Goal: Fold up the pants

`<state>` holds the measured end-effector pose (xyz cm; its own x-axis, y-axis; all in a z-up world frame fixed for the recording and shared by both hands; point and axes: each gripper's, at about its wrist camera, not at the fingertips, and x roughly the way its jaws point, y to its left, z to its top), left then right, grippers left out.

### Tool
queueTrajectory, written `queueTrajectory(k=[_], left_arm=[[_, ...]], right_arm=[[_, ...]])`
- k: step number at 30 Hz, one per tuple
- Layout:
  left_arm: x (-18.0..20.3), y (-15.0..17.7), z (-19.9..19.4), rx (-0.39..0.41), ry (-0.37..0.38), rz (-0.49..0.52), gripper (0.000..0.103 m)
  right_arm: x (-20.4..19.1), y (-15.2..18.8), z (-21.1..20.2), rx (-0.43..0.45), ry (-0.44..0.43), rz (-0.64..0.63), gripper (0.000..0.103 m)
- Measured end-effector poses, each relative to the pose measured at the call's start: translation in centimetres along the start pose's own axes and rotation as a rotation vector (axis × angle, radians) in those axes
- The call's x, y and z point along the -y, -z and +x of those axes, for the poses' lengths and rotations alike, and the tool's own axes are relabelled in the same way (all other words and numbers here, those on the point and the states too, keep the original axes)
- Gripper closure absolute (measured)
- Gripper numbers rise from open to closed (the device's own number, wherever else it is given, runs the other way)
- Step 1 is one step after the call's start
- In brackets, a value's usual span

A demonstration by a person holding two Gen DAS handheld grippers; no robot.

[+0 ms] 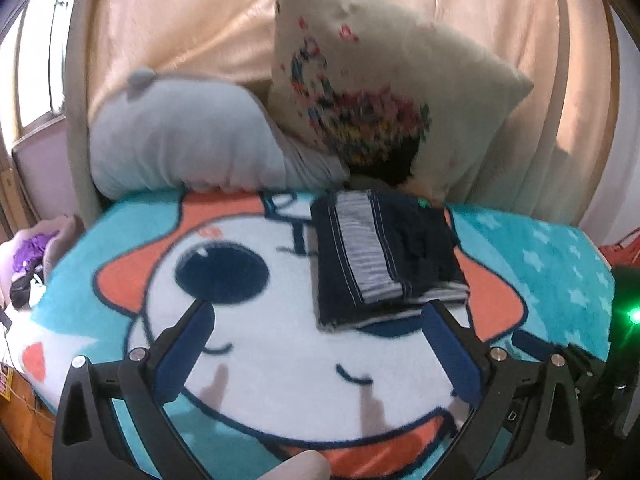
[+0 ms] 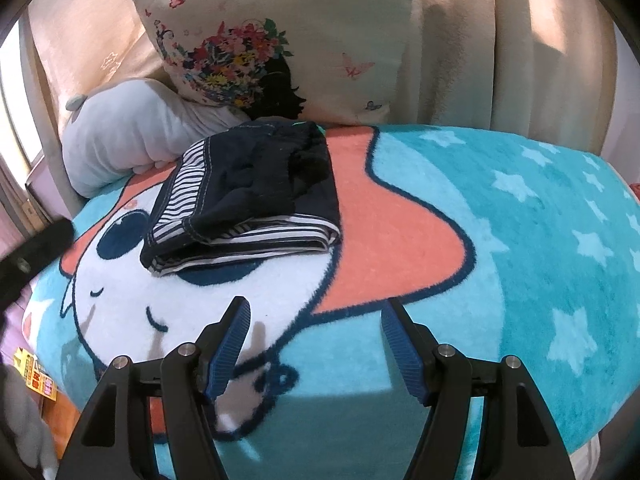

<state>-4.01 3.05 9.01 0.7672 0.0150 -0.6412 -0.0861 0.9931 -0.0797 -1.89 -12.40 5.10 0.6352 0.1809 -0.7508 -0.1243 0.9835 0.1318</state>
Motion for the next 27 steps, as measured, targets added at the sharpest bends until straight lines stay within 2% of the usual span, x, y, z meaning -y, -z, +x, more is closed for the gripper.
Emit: queueTrajectory(k=[11, 27], left_arm=[[-0.1, 0.5, 2.4, -0.073, 0.0, -0.004, 0.0], [0.4, 0.8, 2.9, -0.109, 0.037, 0.004, 0.0]], right_arm=[[-0.5, -0.1, 1.3, -0.024, 0.038, -0.025, 0.03], [-0.5, -0.2, 1.5, -0.028, 0.064, -0.044, 0.03]])
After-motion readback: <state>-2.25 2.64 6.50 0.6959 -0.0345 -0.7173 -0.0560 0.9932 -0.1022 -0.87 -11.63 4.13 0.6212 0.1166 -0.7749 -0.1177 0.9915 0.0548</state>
